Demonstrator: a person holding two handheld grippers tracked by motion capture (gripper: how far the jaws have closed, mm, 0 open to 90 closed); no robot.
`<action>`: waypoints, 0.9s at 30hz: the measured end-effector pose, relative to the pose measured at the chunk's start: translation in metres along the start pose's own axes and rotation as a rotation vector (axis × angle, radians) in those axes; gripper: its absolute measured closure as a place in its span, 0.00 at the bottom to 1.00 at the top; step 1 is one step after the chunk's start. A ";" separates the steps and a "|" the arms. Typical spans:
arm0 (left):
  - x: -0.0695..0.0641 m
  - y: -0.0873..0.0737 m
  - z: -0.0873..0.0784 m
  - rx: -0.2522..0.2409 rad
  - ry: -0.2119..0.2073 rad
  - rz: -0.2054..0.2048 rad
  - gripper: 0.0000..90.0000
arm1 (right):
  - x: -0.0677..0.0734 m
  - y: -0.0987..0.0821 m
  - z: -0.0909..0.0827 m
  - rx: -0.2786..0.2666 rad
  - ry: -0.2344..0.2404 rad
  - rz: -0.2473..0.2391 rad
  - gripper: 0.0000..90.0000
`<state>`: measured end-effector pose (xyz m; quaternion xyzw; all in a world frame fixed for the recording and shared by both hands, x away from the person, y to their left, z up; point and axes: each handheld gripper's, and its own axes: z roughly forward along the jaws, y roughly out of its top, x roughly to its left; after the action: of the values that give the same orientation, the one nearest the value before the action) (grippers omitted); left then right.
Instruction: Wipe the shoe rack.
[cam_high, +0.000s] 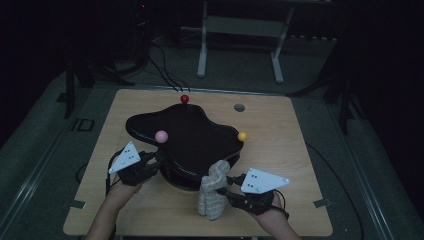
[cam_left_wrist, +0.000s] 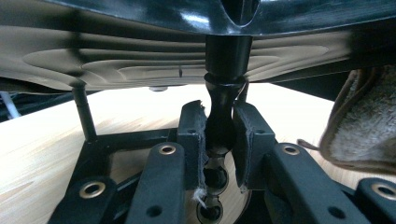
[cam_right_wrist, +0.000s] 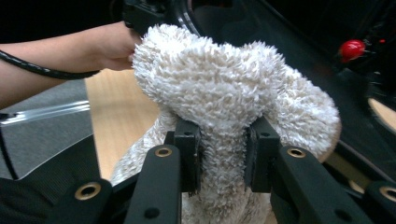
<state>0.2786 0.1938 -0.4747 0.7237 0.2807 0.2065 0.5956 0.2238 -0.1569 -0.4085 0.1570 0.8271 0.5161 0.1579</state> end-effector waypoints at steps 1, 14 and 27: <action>0.000 0.000 0.000 0.001 -0.002 0.002 0.82 | -0.002 0.002 -0.003 -0.008 -0.017 -0.003 0.79; 0.000 0.000 0.000 0.000 0.003 0.004 0.82 | -0.016 -0.004 -0.008 0.010 -0.077 0.016 0.79; 0.001 -0.001 0.000 -0.006 0.004 -0.004 0.82 | -0.036 -0.018 0.011 0.060 -0.119 0.067 0.79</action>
<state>0.2791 0.1948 -0.4753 0.7210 0.2827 0.2077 0.5975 0.2590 -0.1704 -0.4260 0.2194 0.8256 0.4860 0.1847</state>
